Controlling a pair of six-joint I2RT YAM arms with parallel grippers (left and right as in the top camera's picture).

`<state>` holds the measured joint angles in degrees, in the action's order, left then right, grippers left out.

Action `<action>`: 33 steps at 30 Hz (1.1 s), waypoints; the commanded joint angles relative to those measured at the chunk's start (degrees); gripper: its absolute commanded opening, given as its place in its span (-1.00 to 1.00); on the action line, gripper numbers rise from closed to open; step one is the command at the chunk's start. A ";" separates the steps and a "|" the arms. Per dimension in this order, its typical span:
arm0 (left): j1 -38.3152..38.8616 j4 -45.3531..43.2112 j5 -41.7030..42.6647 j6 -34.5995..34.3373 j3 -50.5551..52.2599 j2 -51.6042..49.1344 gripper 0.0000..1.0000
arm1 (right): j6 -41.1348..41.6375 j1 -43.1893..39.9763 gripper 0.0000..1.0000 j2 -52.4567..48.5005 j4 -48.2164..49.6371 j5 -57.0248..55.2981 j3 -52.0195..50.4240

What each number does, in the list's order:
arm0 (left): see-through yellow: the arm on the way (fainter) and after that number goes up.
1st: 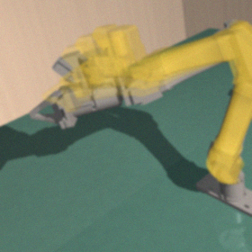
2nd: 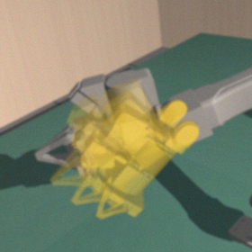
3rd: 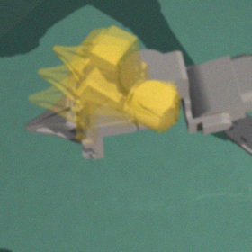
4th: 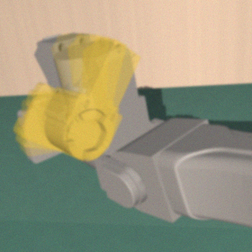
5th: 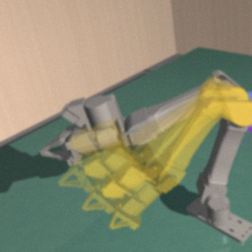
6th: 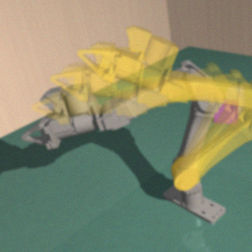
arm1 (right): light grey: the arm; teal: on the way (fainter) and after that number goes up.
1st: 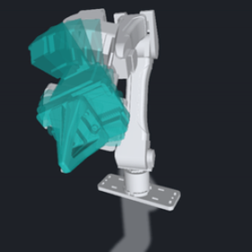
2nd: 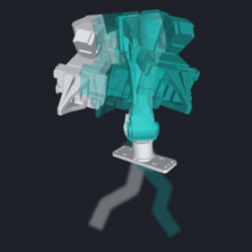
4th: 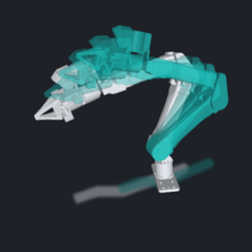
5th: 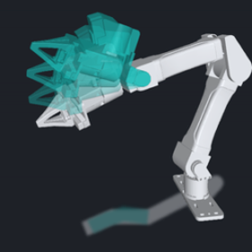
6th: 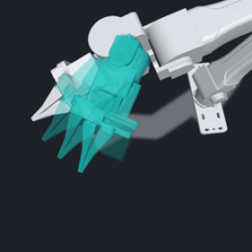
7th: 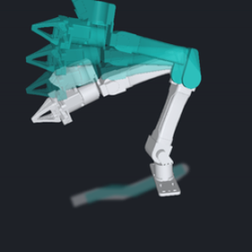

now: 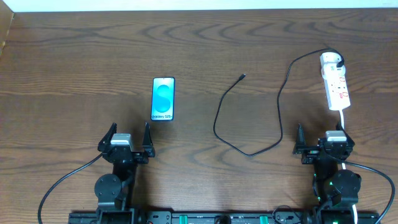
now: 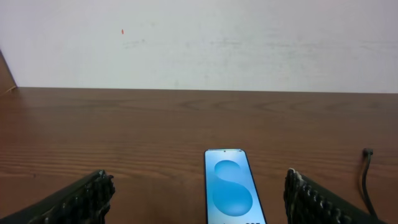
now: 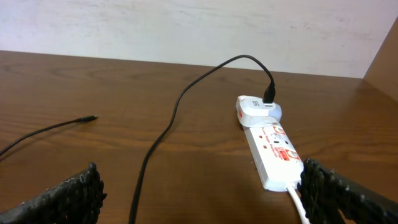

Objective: Plug charger to phone and switch on socket

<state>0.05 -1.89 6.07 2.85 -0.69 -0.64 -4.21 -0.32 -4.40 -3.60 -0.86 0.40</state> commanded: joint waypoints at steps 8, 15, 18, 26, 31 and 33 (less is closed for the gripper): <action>-0.26 -0.28 0.98 -1.66 -3.39 -0.20 0.79 | -0.61 -0.35 0.99 0.00 0.37 0.37 1.01; -0.26 1.84 1.77 -2.49 -8.52 -5.75 0.79 | -0.63 -0.35 0.98 -0.02 -0.31 0.37 3.72; -0.26 1.84 2.51 -2.49 -12.04 -10.54 0.79 | -0.63 -0.35 0.98 -0.02 -0.96 0.39 5.11; -0.26 2.01 5.18 -2.47 -22.38 -26.38 0.79 | -1.49 -0.35 0.99 -0.02 -6.34 0.35 10.62; -0.26 4.11 9.33 -2.47 -29.05 -35.30 0.79 | -2.12 -0.35 0.98 -0.02 -6.71 0.37 12.98; -0.26 5.18 10.05 -2.49 -31.39 -38.03 0.79 | -2.12 -0.35 0.99 -0.04 -6.75 0.37 13.94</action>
<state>0.05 2.68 13.17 1.06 -28.34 -36.03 -5.30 -0.32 -4.49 -10.13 -0.84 12.16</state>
